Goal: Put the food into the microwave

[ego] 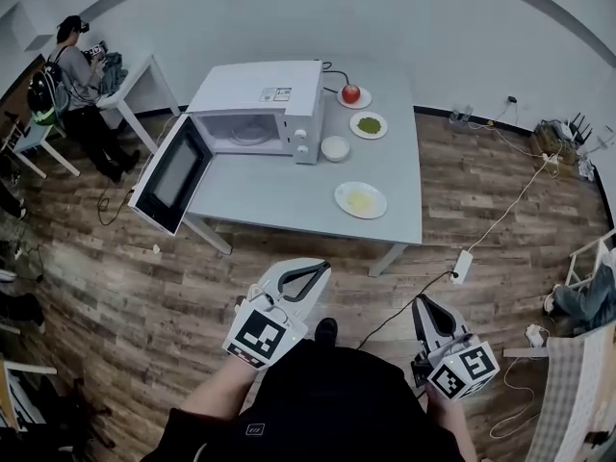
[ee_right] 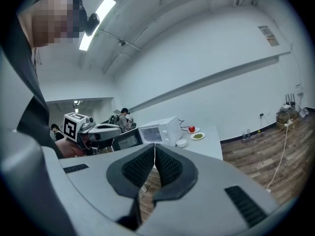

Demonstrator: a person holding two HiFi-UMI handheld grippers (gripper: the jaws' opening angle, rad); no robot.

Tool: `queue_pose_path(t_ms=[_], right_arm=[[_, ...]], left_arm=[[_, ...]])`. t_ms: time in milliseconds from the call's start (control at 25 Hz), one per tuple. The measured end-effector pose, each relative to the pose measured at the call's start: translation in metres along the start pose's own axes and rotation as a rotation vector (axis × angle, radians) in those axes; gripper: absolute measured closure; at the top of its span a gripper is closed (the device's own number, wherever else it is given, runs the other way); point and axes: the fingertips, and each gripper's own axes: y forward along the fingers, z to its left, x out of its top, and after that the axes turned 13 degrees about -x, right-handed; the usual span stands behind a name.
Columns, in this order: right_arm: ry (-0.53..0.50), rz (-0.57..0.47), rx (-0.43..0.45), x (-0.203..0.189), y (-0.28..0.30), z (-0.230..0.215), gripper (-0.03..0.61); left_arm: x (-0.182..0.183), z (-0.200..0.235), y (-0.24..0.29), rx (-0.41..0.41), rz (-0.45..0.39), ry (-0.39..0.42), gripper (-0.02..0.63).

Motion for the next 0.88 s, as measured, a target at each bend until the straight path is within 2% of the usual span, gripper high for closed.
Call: queue_pose_path(t_ms=[240,480,600,880], right_arm=[[0.006,0.017,-0.005,0.011,0.054,0.008,0.563],[0.016,0.060,-0.015,0.009,0.087,-0.003,0.563],[0.009,0.079,-0.011,0.010,0.104,-0.012,0.563],[-0.006,0.110,0.059,0.022,0.156,-0.037,0.563]], left_arm=[[-0.006,0.049,0.013,-0.038,-0.002,0.005,0.606],[-0.016,0.077,0.034,-0.061,0.006,-0.025,0.605],[-0.022,0.092,0.043,-0.052,0.015,-0.047,0.605],[-0.023,0.132,0.072,0.001,0.033,-0.080,0.606]])
